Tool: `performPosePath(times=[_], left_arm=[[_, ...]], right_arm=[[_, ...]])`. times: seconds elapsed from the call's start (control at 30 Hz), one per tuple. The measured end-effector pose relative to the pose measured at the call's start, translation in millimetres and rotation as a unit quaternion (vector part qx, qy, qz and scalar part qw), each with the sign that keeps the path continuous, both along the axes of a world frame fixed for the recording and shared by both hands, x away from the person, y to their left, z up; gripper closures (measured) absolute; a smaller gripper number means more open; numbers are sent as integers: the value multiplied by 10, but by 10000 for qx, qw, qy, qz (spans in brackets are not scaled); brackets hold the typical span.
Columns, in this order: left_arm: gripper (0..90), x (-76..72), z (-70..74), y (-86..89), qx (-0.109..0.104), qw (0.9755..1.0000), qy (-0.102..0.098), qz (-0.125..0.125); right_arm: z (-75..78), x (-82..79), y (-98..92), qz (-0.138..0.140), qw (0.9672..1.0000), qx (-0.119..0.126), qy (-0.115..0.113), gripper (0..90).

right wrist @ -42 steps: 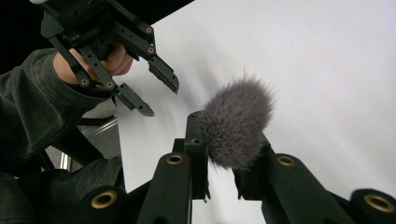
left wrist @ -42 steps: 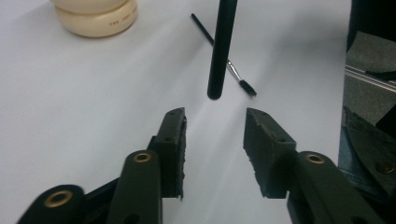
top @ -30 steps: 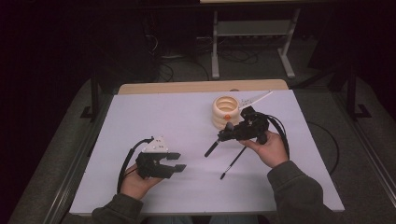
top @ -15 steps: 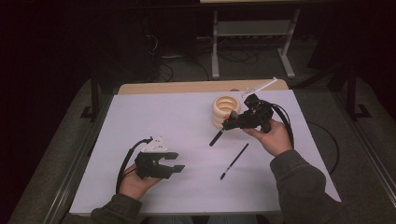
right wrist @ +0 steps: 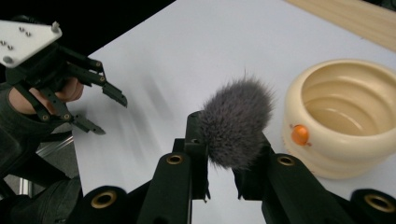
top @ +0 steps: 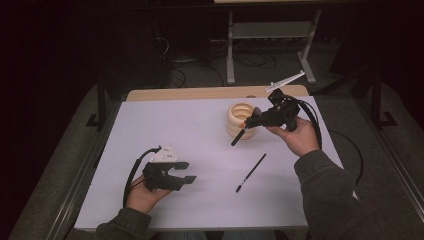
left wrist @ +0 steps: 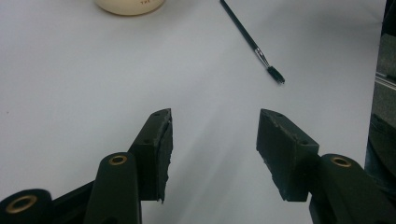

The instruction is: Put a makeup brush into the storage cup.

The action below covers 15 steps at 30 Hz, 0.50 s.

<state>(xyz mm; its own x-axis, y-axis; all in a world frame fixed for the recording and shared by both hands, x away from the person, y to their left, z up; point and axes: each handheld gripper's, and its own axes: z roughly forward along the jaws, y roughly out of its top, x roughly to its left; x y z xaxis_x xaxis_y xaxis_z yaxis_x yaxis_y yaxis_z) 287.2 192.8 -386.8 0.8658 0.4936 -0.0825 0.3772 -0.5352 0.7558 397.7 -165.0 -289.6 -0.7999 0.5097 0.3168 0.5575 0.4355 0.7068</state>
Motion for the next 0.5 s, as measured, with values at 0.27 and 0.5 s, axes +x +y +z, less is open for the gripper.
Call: performPosePath(times=[0.27,0.5], left_arm=[[446,6,2,15,0,10000,-23,27],[442,11,0,35,-10,10000,-10,69]], right_arm=[[181,123,-54,-173,9998,-101,-92,765],[300,272,-61,-283,9993,-216,-116,765]])
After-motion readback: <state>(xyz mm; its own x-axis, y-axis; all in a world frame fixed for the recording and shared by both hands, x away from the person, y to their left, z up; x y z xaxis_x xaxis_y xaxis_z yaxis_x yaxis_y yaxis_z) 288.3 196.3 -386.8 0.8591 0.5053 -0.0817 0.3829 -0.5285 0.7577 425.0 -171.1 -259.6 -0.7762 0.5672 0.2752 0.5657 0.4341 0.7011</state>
